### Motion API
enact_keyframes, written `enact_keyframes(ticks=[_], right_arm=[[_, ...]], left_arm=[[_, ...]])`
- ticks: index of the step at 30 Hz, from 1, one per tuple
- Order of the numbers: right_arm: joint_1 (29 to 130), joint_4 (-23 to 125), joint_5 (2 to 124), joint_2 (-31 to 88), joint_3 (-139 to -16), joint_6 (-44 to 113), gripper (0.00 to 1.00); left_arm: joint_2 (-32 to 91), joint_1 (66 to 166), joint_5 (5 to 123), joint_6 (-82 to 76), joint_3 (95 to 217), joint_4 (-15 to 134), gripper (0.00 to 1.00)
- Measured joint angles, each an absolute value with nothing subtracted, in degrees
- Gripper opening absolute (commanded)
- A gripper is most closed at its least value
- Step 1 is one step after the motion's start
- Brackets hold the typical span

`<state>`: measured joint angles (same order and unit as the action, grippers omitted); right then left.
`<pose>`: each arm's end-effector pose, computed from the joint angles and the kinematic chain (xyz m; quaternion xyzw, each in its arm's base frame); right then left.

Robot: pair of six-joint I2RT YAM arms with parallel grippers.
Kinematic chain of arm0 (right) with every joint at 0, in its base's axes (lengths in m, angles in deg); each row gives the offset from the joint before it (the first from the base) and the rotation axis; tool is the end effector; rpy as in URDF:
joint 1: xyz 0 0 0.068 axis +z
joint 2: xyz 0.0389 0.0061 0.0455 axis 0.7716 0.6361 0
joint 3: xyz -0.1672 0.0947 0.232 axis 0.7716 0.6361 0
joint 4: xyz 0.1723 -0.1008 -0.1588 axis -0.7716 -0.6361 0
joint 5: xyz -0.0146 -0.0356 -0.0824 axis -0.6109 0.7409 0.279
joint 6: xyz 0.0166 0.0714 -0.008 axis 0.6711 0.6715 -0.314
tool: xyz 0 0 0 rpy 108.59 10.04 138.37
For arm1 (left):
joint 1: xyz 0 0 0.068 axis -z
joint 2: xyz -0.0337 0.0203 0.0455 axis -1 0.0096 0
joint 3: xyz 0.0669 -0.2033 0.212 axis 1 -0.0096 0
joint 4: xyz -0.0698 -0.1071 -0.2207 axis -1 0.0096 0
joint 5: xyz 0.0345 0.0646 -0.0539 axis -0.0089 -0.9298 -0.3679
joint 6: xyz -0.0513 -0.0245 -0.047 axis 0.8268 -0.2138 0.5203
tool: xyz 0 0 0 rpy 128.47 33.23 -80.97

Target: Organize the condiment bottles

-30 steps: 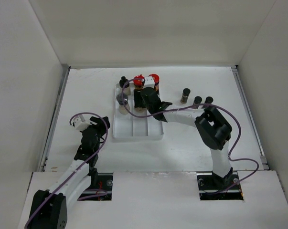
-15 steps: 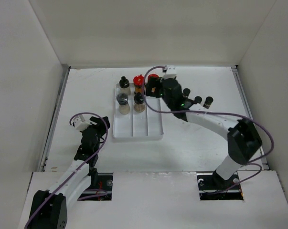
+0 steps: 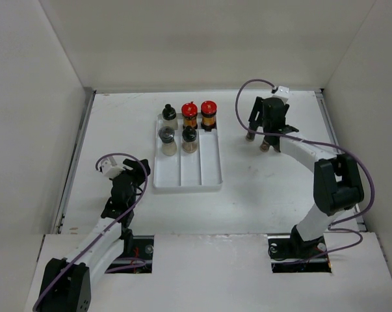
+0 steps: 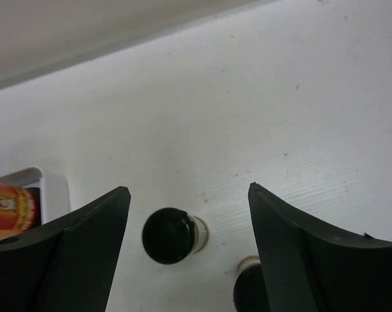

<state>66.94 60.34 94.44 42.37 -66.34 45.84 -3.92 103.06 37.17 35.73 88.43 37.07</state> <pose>0.3912 0.0899 0.2881 0.1263 0.8092 0.0018 0.5737 0.1574 -0.0178 0.1825 -0.3386 0.7021 -0.2152 0.5884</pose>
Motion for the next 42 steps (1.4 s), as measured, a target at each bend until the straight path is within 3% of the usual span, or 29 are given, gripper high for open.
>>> enact_keyframes(ticks=[8, 19, 26, 32, 42], right_arm=[[67.3, 56.5, 94.4, 49.0, -69.6, 43.6, 0.75], [69.7, 56.1, 94.4, 50.6, -70.6, 42.4, 0.60], [70.4, 55.2, 94.5, 50.8, -70.7, 43.0, 0.58], [70.7, 54.6, 94.5, 51.5, -70.7, 43.9, 0.41], [76.2, 54.8, 97.1, 45.5, -69.8, 43.5, 0.39]], left_arm=[[-3.8, 103.1, 37.1, 35.5, 88.4, 37.1, 0.58], [-3.4, 103.4, 37.0, 35.5, 88.4, 37.0, 0.58], [-3.0, 103.5, 37.0, 35.5, 88.4, 36.9, 0.58], [-3.0, 103.5, 37.0, 35.5, 88.4, 36.9, 0.58], [-3.1, 103.5, 37.0, 35.5, 88.4, 36.8, 0.58]])
